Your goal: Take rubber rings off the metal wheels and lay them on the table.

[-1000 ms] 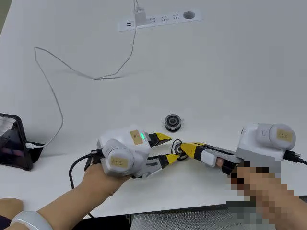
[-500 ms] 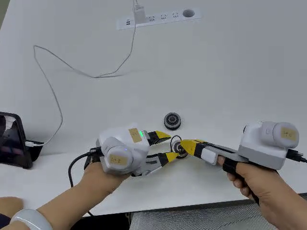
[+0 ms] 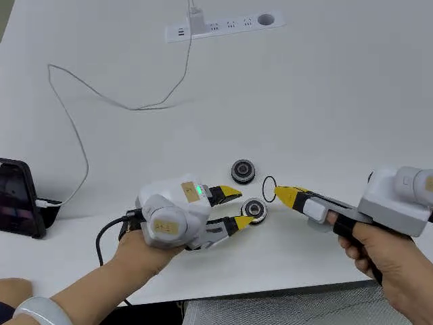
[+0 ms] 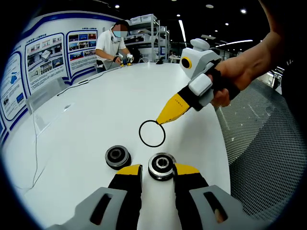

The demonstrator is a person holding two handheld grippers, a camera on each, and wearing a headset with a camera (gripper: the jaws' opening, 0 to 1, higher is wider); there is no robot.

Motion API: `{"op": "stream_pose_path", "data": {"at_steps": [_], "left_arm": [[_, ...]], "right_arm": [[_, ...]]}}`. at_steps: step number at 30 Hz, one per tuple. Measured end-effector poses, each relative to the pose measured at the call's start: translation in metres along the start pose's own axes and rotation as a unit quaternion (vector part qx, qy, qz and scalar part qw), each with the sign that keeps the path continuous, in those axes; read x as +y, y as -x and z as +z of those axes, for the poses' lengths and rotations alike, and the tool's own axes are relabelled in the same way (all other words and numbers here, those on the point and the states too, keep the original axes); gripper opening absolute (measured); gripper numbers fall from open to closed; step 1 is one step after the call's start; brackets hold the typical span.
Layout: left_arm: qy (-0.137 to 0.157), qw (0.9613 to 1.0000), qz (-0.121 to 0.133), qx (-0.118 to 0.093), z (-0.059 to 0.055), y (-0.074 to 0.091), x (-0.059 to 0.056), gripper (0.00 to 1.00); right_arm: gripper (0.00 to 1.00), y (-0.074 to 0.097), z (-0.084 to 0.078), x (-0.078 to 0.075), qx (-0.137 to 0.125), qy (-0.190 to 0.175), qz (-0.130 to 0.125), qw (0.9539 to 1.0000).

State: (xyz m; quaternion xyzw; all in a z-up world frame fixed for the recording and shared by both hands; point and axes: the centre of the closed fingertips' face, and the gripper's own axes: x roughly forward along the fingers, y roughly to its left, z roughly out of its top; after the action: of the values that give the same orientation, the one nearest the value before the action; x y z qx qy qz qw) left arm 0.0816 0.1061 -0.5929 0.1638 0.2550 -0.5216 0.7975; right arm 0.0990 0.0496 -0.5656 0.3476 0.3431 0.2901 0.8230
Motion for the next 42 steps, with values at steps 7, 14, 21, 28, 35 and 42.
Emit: {"op": "stream_pose_path", "data": {"at_steps": [7, 14, 21, 28, 35, 42], "left_arm": [[0.001, 1.0, 0.0, 0.0, 0.002, -0.001, -0.002, 0.26], [0.003, 1.0, 0.001, -0.001, 0.002, 0.0, -0.002, 0.27], [0.005, 1.0, 0.004, -0.001, 0.0, 0.001, -0.001, 0.3], [0.007, 0.9999, 0.008, 0.001, -0.002, 0.002, 0.001, 0.34], [0.011, 0.9998, 0.014, 0.003, -0.005, 0.004, 0.005, 0.36], [0.012, 0.9998, 0.014, 0.006, -0.008, 0.005, 0.004, 0.36]], "right_arm": [[0.02, 0.011, 0.007, -0.019, -0.014, -0.016, -0.021, 0.9996], [0.02, 0.018, 0.006, -0.036, -0.017, -0.023, -0.048, 0.9985], [0.02, 0.022, 0.005, -0.049, -0.011, -0.003, -0.079, 0.9968], [0.08, 0.024, 0.003, -0.055, -0.006, 0.013, -0.094, 0.9954], [0.16, 0.025, 0.001, -0.061, 0.007, 0.048, -0.113, 0.9924], [0.18, 0.029, 0.0, -0.066, 0.011, 0.066, -0.121, 0.9904]]}}
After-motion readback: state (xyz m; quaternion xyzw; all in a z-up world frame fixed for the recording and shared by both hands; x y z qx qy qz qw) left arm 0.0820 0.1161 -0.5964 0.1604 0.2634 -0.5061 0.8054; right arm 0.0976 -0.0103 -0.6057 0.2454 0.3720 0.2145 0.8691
